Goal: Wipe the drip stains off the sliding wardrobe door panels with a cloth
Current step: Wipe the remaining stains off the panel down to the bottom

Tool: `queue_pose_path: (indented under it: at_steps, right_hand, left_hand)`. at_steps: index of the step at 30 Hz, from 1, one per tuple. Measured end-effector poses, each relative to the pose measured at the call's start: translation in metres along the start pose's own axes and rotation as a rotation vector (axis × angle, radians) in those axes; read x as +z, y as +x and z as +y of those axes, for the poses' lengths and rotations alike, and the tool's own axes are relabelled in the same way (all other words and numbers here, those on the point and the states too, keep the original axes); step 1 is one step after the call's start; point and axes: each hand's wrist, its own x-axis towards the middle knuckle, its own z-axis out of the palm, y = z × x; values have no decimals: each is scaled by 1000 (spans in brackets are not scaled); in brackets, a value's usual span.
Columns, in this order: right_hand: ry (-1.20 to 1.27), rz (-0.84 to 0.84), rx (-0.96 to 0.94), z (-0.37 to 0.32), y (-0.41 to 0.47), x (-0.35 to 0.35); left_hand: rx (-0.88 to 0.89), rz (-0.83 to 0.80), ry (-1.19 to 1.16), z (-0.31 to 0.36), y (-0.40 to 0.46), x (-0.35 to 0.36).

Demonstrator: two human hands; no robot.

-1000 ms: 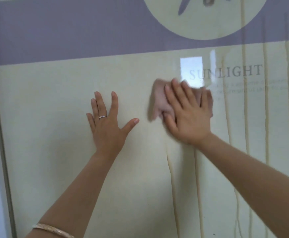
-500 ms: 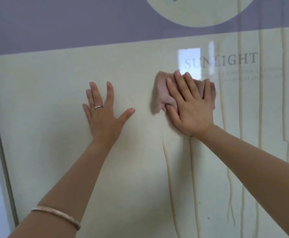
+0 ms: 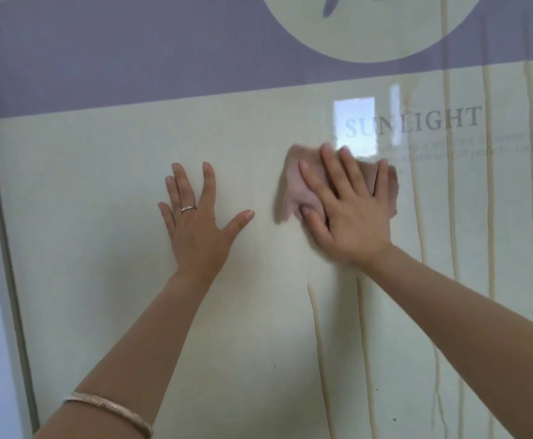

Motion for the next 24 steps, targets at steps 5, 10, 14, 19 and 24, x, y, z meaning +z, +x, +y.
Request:
queue_pose_path:
  at_steps: [5, 10, 14, 19, 24]
  right_hand:
    - [26, 33, 52, -11, -10, 12]
    - [13, -3, -103, -24, -93, 15]
    - [21, -46, -197, -17, -113, 9]
    - [-22, 50, -13, -7, -58, 14]
    - [-41, 0, -120, -31, -129, 23]
  left_hand:
    - [4, 5, 3, -1, 0, 2]
    - [57, -15, 27, 4, -39, 18]
    - [137, -9, 55, -4, -78, 42]
    - [139, 44, 42, -9, -76, 49]
    - [140, 34, 36, -7, -77, 46]
